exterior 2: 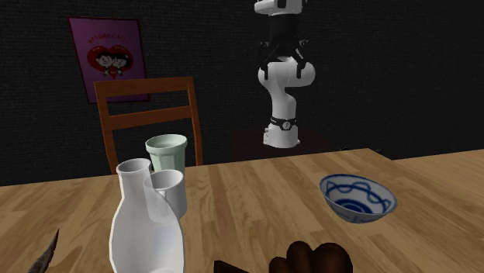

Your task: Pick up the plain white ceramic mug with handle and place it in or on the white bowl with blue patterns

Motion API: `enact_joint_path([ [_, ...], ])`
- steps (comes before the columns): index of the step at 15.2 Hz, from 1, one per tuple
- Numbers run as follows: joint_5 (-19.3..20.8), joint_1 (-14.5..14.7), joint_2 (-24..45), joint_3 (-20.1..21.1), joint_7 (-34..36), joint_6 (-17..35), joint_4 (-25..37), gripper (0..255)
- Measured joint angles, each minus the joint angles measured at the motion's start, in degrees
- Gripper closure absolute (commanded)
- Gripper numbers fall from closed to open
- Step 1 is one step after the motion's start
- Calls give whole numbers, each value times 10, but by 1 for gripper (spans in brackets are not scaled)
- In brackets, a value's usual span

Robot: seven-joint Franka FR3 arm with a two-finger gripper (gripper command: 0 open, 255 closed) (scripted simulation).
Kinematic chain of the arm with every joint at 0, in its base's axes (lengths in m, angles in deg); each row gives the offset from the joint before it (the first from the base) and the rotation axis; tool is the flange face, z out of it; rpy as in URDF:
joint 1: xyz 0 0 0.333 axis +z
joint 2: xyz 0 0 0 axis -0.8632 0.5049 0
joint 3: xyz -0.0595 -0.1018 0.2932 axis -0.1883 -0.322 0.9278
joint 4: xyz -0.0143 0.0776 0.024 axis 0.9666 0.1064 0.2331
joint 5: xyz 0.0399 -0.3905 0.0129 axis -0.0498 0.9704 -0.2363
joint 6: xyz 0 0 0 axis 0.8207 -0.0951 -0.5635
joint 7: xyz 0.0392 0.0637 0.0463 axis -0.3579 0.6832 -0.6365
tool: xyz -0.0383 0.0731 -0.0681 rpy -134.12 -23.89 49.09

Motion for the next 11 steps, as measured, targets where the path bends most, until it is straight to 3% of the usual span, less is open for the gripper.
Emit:
enact_joint_path([
  [5, 13, -9, 74, -46, -55, 58, 11, 0],
  [11, -1, -14, 199, -99, -131, 126, 61, 0],
])
